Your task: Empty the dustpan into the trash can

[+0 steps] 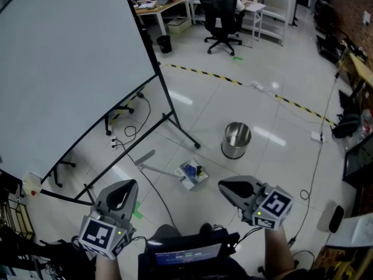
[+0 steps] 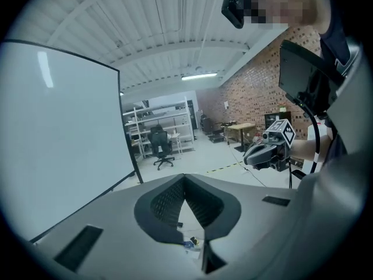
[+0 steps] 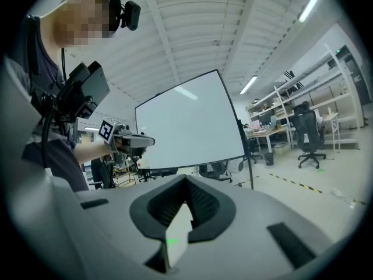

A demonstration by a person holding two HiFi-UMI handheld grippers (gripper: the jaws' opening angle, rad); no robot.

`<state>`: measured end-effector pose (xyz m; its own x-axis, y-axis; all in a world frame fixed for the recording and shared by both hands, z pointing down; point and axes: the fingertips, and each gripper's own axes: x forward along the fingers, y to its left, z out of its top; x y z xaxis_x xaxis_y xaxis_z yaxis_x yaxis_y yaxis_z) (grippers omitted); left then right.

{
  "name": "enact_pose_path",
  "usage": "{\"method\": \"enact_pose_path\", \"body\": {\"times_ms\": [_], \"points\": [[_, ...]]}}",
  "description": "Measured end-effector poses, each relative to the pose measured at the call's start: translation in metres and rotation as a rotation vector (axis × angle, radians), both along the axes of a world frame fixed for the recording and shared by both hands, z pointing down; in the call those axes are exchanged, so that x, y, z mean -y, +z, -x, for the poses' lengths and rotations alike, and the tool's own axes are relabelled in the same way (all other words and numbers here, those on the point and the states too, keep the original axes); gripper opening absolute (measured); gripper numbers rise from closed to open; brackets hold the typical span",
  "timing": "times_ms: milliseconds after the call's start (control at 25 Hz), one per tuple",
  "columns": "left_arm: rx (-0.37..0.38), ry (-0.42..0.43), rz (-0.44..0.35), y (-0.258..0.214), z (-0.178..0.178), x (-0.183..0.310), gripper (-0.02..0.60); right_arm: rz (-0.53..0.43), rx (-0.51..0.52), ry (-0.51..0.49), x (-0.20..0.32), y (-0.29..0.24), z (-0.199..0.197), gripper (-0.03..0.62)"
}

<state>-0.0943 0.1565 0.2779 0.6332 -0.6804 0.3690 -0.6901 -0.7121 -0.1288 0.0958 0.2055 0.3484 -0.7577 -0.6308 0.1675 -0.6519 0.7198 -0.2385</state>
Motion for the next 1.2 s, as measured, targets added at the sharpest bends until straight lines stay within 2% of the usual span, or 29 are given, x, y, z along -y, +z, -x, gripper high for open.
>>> {"method": "enact_pose_path", "body": {"times_ms": [120, 280, 560, 800, 1040, 1200], "points": [[0.038, -0.007, 0.004, 0.001, 0.011, -0.004, 0.000, -0.007, 0.041, 0.002, 0.000, -0.008, 0.004, 0.018], [0.065, -0.013, -0.009, 0.005, 0.016, -0.002, 0.000, -0.021, 0.044, 0.024, -0.004, -0.012, 0.003, 0.018], [0.014, -0.029, -0.026, 0.010, 0.029, 0.015, 0.000, 0.011, 0.008, 0.029, 0.000, -0.005, 0.006, 0.018], [0.035, -0.072, -0.021, 0.037, 0.054, 0.047, 0.000, 0.044, 0.167, -0.017, 0.017, -0.031, 0.015, 0.018], [0.058, -0.058, -0.044, 0.065, 0.081, 0.083, 0.000, 0.077, 0.099, -0.008, 0.055, -0.028, 0.035, 0.018], [0.072, -0.063, -0.042, 0.081, 0.101, 0.112, 0.000, 0.092, 0.048, -0.047, 0.081, -0.025, 0.059, 0.018]]}}
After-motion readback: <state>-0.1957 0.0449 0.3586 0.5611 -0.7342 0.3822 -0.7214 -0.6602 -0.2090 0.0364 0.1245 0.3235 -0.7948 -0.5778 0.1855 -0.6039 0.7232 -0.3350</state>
